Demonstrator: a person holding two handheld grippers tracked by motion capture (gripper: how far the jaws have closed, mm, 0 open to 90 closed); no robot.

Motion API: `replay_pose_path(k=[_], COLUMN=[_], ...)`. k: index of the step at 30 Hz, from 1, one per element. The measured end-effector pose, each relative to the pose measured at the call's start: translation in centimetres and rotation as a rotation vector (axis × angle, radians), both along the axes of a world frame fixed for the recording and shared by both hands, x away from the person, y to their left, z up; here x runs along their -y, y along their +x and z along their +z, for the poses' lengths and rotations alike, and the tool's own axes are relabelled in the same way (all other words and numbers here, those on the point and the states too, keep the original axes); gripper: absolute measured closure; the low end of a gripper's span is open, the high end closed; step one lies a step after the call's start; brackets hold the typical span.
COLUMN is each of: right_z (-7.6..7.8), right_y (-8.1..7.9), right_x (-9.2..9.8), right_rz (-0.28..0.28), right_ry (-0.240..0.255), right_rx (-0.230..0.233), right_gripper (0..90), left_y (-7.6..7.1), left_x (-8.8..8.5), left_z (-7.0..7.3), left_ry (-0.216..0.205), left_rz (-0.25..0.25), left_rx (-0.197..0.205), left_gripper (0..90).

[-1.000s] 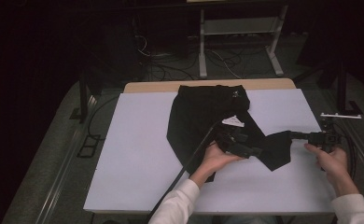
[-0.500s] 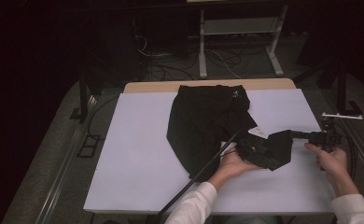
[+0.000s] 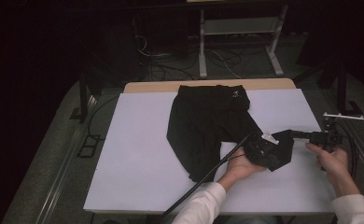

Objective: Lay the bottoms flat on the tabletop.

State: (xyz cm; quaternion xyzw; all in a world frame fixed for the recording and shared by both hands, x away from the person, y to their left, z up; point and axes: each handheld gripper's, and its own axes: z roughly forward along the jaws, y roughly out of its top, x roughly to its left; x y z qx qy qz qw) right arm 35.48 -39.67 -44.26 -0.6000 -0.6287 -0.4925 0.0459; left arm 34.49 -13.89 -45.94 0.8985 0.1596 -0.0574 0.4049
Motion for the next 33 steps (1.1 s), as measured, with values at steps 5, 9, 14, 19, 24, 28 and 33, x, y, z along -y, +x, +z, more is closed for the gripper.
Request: replay_pose_path(k=[5, 9, 14, 19, 24, 28, 33], right_z=[0.0, 0.2, 0.6, 0.3, 0.1, -0.2, -0.3], right_y=[-0.1, -0.3, -0.7, -1.0, -1.6, -2.2, -3.3], right_x=[0.1, 0.1, -0.2, -0.6, -0.7, -0.6, -0.3], right_rz=[0.012, 0.028, 0.049, 0.047, 0.043, 0.049, 0.041], right_ry=[0.011, 0.027, 0.029, -0.02, -0.056, -0.058, -0.052], right_rx=[-0.012, -0.02, -0.029, -0.04, -0.05, -0.074, -0.077], right_gripper=[87.9, 87.7, 81.6, 68.5, 61.1, 58.6, 53.8], left_y=[0.1, 0.2, 0.4, 0.8, -0.1, -0.7, -0.5], left_x=[-0.3, -1.1, -2.8, -4.4, -5.9, -6.8, -7.3], left_z=[0.2, 0.7, 1.3, 1.4, 1.1, 1.1, 1.3], left_ry=[0.015, -0.032, -0.096, -0.153, -0.181, -0.198, -0.232], left_rz=[-0.007, -0.004, 0.036, 0.096, 0.123, 0.136, 0.163], left_rx=[-0.01, -0.048, -0.096, -0.149, -0.152, -0.154, -0.172], left_gripper=[89.9, 90.0, 90.0, 90.0, 90.0, 90.0, 90.0])
